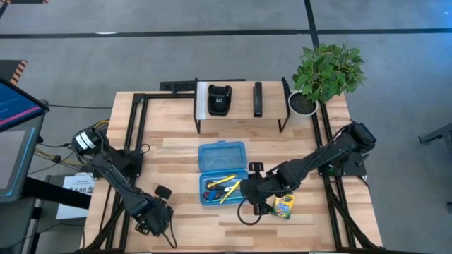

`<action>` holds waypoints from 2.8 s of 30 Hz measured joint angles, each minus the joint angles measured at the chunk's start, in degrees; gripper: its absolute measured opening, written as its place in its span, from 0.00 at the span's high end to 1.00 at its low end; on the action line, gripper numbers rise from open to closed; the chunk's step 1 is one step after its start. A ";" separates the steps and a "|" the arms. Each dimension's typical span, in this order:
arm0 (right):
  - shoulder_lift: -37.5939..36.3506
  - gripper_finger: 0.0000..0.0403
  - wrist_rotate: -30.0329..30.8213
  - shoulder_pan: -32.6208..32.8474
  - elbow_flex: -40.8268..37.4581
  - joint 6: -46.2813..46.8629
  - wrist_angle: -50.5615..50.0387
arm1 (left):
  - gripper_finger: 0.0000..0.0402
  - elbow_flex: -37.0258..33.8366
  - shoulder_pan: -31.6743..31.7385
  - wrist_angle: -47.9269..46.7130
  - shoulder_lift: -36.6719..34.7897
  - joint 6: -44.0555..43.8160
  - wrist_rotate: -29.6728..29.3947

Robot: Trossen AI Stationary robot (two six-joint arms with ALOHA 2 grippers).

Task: Pack school essentials
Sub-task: Put the orange pencil into the supply box

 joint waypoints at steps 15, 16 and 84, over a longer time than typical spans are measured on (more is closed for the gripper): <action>0.02 0.56 -0.07 -0.35 0.00 0.00 0.23 | 0.75 0.18 1.56 2.64 1.15 9.49 -4.26; 0.02 0.56 -0.07 -0.35 0.00 0.00 0.25 | 0.75 0.17 1.91 2.64 1.17 9.83 -4.39; 0.11 0.58 -0.20 -0.48 -0.02 -0.17 1.39 | 0.75 8.84 22.49 6.77 9.44 45.13 -5.22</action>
